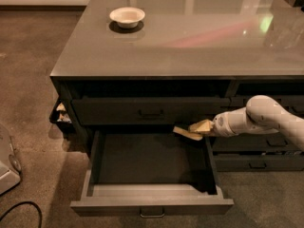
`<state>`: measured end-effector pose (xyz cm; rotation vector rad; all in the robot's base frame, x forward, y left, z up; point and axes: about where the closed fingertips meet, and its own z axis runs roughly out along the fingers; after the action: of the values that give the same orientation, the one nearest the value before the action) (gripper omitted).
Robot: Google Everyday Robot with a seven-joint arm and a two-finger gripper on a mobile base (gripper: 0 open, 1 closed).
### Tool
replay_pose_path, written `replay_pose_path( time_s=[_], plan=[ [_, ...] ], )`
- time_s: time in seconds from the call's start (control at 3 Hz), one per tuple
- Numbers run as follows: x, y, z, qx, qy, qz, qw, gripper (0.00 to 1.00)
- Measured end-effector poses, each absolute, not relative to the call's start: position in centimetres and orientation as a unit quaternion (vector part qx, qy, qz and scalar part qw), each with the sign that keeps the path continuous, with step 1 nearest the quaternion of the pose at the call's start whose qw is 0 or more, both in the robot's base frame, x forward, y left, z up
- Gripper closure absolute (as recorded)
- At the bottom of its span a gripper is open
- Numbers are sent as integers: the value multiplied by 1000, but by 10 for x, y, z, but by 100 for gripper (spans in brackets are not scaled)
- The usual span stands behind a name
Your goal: Place sponge into middle drawer
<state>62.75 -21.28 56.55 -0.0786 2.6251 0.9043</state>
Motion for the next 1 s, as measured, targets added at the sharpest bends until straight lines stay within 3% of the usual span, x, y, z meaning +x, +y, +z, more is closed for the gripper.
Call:
replay_pose_path(
  time_s=[0.67, 1.0],
  plan=[
    [635, -194, 507, -74, 918, 325, 216, 100],
    [636, -183, 464, -104, 889, 357, 268, 100]
  ],
)
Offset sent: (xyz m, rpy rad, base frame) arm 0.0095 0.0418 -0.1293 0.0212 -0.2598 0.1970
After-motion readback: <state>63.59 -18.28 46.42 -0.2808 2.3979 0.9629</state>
